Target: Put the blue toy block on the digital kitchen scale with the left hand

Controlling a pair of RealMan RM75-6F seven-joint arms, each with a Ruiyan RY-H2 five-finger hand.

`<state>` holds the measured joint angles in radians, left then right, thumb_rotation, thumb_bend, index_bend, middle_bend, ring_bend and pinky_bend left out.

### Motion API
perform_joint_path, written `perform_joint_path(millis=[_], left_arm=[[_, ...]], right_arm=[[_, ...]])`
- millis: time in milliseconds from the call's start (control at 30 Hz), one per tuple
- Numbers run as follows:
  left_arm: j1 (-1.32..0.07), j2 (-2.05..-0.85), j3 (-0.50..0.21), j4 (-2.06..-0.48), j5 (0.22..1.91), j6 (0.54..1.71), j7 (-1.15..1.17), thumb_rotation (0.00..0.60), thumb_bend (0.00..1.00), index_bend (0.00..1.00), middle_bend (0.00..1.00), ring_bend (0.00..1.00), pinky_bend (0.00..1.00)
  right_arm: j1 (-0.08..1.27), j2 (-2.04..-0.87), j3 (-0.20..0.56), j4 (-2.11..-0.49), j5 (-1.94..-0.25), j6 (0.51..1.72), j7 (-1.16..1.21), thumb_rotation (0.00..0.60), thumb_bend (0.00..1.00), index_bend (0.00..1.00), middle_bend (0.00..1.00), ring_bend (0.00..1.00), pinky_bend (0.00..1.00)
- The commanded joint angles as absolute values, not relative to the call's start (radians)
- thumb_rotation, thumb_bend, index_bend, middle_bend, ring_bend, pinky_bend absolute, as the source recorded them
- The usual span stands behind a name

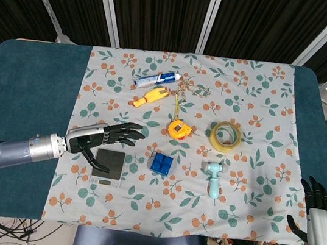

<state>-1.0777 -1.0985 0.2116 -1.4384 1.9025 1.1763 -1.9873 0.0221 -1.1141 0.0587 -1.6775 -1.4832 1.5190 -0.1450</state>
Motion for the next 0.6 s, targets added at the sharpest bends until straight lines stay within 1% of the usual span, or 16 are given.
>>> perform_joint_path(millis=[33, 333, 600], left_arm=[[-1.083, -1.096, 0.215, -1.443, 1.900, 1.171, -1.982, 0.600, 0.01, 0.03, 0.07, 0.03, 0.10], [-1.104, -1.103, 0.229, -1.462, 1.915, 1.144, -1.933, 0.600, 0.01, 0.03, 0.07, 0.03, 0.10], [-1.101, -1.104, 0.222, -1.470, 1.875, 1.134, -1.909, 0.600, 0.01, 0.03, 0.07, 0.03, 0.10]], right_arm=[[0.023, -1.114, 0.058, -1.677, -1.485, 1.517, -0.145, 0.600, 0.20, 0.00, 0.00, 0.05, 0.18], [0.025, -1.116, 0.057, -1.677, -1.491, 1.516, -0.146, 0.600, 0.20, 0.00, 0.00, 0.05, 0.18], [0.024, -1.113, 0.059, -1.675, -1.483, 1.515, -0.140, 0.600, 0.20, 0.00, 0.00, 0.05, 0.18]])
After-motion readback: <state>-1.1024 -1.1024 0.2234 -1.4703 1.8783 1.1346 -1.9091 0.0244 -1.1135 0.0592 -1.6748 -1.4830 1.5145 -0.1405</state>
